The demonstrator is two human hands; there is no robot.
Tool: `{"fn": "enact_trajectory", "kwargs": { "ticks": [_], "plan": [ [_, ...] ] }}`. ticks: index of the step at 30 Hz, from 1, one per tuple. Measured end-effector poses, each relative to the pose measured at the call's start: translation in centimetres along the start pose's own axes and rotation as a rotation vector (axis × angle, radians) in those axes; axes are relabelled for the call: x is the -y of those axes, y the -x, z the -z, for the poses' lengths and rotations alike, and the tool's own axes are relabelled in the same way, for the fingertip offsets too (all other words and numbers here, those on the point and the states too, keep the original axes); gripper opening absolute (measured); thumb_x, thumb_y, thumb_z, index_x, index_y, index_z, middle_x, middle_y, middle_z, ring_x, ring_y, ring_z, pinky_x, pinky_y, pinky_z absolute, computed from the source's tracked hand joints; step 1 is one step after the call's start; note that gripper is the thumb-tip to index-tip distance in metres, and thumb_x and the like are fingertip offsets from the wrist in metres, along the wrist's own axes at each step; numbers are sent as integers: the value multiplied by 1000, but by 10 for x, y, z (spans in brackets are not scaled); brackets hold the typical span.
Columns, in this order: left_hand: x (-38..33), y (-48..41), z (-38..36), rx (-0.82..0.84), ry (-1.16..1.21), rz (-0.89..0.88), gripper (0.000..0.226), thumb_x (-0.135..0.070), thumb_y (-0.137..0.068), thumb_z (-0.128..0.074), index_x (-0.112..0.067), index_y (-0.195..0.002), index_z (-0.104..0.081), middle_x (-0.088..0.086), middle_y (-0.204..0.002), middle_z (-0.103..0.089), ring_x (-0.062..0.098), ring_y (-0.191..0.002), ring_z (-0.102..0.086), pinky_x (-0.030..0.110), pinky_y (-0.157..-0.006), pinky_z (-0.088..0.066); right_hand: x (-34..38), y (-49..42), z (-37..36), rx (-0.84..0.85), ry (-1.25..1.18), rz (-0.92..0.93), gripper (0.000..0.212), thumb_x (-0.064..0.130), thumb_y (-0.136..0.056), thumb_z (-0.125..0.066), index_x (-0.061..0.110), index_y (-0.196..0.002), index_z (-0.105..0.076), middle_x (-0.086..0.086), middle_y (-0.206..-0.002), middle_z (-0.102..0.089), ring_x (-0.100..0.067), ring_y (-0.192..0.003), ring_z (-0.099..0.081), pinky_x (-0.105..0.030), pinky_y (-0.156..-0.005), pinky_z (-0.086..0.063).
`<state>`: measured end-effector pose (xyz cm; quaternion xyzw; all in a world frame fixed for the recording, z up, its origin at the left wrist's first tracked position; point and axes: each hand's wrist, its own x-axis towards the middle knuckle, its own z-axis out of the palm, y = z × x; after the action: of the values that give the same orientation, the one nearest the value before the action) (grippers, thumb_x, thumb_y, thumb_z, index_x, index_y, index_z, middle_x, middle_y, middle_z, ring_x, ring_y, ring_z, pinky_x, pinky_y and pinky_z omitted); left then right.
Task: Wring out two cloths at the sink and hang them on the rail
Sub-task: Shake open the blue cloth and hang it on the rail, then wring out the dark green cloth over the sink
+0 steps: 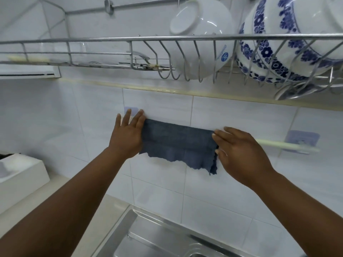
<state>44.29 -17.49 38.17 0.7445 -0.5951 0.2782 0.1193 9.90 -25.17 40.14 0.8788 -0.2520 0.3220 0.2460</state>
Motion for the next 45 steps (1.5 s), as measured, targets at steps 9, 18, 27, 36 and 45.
{"fn": "enact_trajectory", "kwargs": {
  "ticks": [9,18,27,36,45],
  "plan": [
    [18,6,4,54,15,44,83,-42,-90,-50,-12,-153,-5,9,-162,-4,38,-148,3,60,-117,-6,12,-12,0,136,-7,-2,44,20,-73,-79,10,-116,-68,-4,-124,-68,-37,-112,-61,-47,-91,-50],
    [-11,18,13,95,179,129,100,-38,-83,-68,-1,-151,-4,22,-160,-8,42,-146,-12,59,-115,-21,9,5,16,130,-103,-68,49,22,-86,-67,10,-133,-56,-6,-141,-54,-32,-132,-47,-44,-108,-36],
    [-134,91,36,37,649,147,66,-28,-98,-47,-10,-152,-13,8,-161,-15,25,-148,-16,36,-116,-19,1,81,57,134,-377,-438,53,27,-93,-58,11,-142,-44,-7,-147,-47,-25,-137,-40,-33,-113,-29],
    [-251,219,-33,416,852,235,70,-43,-91,-55,-12,-148,-27,13,-151,-34,29,-139,-32,43,-113,-30,48,287,41,238,-669,-1046,37,23,-89,-66,14,-124,-64,-6,-126,-65,-21,-116,-61,-34,-104,-44],
    [-370,339,-112,1130,884,78,69,-36,-91,-59,-13,-148,-28,7,-149,-40,21,-138,-34,32,-115,-26,69,469,-16,919,-564,-1125,50,2,-86,-60,6,-135,-51,-17,-135,-57,-32,-122,-55,-32,-105,-38]
  ]
}}
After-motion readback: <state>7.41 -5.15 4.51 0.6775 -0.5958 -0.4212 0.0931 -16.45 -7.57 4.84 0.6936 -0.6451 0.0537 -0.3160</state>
